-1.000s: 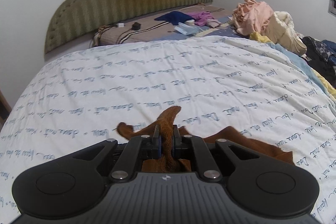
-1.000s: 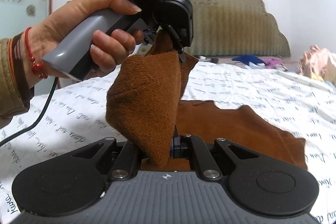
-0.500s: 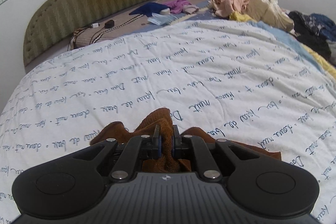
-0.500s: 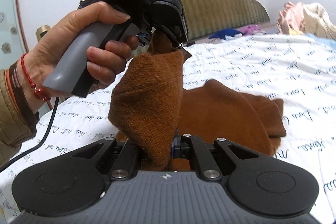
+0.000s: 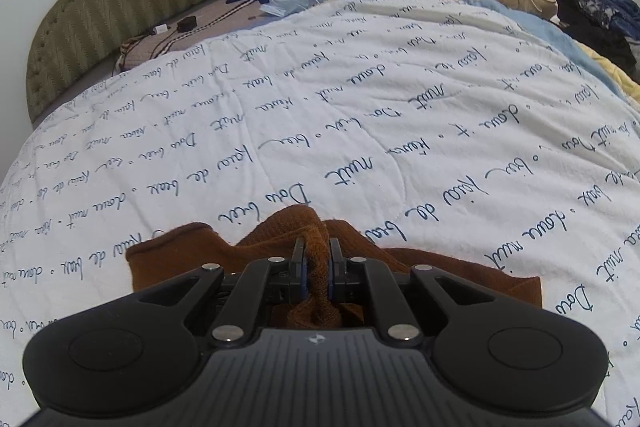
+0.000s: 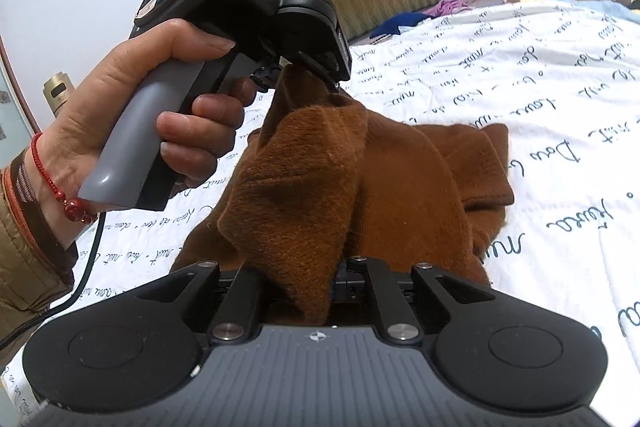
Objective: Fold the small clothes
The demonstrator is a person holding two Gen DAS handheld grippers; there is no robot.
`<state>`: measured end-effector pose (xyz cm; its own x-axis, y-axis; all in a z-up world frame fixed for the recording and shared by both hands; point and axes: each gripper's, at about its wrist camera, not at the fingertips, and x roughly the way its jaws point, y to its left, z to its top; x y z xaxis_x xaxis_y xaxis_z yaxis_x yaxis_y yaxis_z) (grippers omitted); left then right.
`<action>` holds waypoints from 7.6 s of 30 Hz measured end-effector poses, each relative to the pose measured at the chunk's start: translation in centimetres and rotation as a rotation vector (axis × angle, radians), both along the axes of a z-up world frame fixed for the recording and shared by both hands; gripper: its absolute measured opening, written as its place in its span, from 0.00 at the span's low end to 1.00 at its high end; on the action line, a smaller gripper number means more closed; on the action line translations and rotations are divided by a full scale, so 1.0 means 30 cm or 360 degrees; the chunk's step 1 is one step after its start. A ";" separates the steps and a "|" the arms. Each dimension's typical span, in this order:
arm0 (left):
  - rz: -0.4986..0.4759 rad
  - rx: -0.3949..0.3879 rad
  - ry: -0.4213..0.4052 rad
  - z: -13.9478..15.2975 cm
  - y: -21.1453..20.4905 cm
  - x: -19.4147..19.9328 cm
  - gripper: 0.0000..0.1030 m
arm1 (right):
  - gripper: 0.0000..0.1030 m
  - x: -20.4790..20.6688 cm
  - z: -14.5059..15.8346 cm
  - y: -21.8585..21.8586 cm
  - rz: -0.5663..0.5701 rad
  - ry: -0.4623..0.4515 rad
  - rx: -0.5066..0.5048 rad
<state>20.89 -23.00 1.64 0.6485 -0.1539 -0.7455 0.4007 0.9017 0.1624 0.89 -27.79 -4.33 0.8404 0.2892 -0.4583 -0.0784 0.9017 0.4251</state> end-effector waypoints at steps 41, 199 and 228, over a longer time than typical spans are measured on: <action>0.0081 -0.0081 -0.0225 0.042 0.201 -0.147 0.80 | 0.42 -0.017 -0.008 -0.143 -0.0197 0.0060 0.0270; 0.0236 -0.0343 -0.0109 -0.118 0.640 -0.677 0.74 | 0.99 -0.117 0.052 0.073 -0.0354 0.0139 -0.0613; 0.0254 -0.0222 -0.0240 -0.220 0.632 -0.750 0.82 | 1.00 -0.272 0.094 0.182 -0.0195 0.0245 -0.0444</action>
<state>-1.62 -4.04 -4.95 0.7752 -0.1352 -0.6171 0.2322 0.9694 0.0792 -7.27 -22.33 -1.51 0.7759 0.0362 -0.6298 0.0834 0.9837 0.1592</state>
